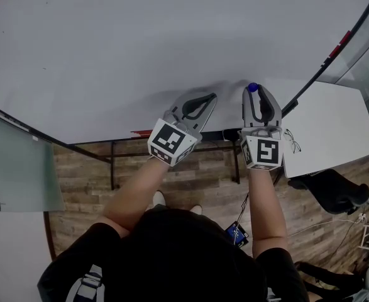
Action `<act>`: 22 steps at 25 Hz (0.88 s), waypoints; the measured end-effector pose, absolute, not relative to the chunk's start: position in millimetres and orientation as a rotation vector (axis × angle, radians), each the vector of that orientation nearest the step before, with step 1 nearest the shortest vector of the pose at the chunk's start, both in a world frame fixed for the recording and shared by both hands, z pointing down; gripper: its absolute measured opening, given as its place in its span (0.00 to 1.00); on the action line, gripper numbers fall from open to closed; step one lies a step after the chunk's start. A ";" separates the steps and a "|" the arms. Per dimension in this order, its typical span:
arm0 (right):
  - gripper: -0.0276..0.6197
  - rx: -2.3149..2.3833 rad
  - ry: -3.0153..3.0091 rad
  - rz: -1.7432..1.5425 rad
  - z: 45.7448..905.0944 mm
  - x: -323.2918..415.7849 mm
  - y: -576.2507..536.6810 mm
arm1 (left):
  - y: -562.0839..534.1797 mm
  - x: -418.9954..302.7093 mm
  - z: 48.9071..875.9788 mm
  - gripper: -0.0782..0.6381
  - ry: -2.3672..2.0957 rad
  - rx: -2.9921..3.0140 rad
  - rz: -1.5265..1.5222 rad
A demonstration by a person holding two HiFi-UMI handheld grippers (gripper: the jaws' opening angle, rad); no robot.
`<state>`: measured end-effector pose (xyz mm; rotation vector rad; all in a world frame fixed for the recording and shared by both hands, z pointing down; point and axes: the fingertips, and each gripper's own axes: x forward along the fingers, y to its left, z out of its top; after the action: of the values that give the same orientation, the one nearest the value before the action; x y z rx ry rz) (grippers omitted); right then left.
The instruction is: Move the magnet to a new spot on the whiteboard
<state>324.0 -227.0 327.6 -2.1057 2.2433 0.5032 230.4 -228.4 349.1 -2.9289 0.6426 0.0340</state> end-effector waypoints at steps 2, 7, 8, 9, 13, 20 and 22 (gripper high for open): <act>0.23 -2.114 2.237 0.496 329.8 331.9 -231.8 | -229.4 241.1 352.5 0.12 0.631 -2.935 0.025; 0.23 -2.124 2.220 0.470 333.7 349.3 -242.3 | -231.0 266.8 356.0 0.12 0.611 -2.933 0.022; 0.23 -2.125 2.219 0.465 335.1 351.6 -244.5 | -232.5 270.5 357.1 0.12 0.615 -2.931 0.021; 0.23 -2.125 2.219 0.461 336.7 353.8 -246.7 | -234.2 274.1 358.5 0.12 0.620 -2.931 0.021; 0.23 -2.120 2.224 0.444 342.9 362.2 -254.7 | -240.8 286.6 363.1 0.12 0.635 -2.935 0.023; 0.23 -2.120 2.235 0.420 352.4 367.0 -263.9 | -246.7 292.2 370.1 0.12 0.650 -2.943 0.015; 0.23 -2.121 2.239 0.413 355.2 368.0 -267.1 | -248.6 293.0 370.8 0.12 0.653 -2.943 0.010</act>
<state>368.0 -267.1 355.2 -2.1212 2.2387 0.4134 293.0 -248.6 370.8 -2.9428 0.6527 0.0098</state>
